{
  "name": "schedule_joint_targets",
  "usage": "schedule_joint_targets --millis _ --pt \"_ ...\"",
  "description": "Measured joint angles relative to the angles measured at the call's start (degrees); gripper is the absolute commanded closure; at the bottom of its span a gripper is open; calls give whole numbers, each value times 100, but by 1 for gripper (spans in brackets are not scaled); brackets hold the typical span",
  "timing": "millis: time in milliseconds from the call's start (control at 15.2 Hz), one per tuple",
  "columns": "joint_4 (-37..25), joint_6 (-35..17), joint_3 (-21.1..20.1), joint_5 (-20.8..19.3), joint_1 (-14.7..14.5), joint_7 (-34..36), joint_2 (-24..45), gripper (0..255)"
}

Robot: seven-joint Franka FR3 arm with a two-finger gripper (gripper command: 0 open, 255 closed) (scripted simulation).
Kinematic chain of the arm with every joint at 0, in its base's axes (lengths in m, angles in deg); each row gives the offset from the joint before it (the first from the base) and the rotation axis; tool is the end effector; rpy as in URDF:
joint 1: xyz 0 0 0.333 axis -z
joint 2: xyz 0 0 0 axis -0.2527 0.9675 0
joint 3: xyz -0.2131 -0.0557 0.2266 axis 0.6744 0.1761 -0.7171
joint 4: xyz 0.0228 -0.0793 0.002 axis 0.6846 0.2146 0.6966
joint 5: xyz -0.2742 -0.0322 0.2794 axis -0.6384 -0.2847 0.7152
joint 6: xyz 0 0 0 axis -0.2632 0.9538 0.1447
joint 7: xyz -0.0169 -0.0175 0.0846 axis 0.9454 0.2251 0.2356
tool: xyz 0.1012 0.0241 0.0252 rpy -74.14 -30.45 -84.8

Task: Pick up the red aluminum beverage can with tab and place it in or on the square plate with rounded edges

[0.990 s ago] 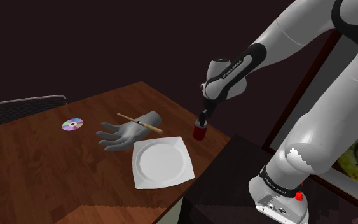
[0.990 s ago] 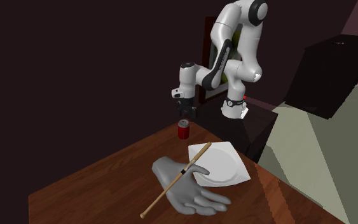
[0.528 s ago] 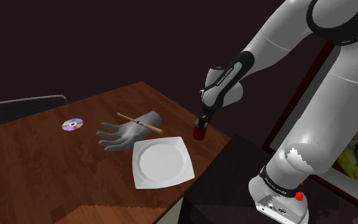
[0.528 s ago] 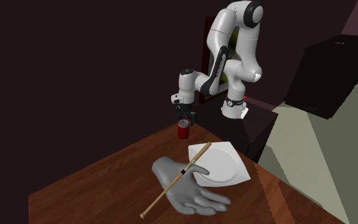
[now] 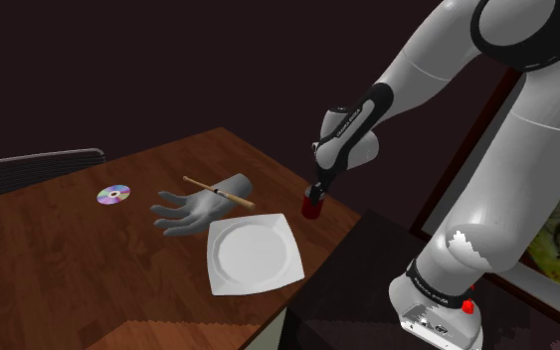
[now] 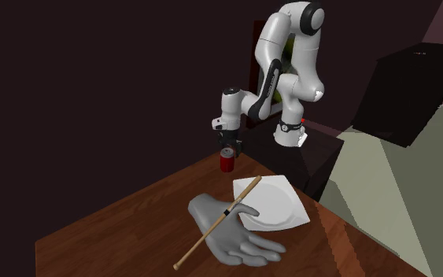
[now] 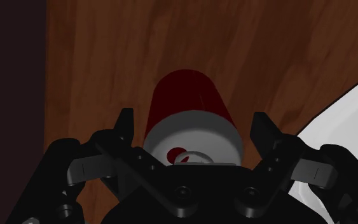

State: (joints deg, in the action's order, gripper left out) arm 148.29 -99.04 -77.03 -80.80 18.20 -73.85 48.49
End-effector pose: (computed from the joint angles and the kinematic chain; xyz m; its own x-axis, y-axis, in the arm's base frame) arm 0.3940 -0.1056 0.2059 0.9915 0.1298 -0.0001 0.1298 -0.9915 0.0019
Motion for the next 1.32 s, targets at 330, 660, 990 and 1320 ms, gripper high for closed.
schedule_joint_targets --millis 330,660,990,1320 --pt "-5 -1 0 -3 -1 0 -25 255" --pt "-5 4 -1 0 -1 -1 -13 255" --pt "10 370 48 -203 4 135 -391 255" --pt "-36 837 44 -375 14 280 -821 255"
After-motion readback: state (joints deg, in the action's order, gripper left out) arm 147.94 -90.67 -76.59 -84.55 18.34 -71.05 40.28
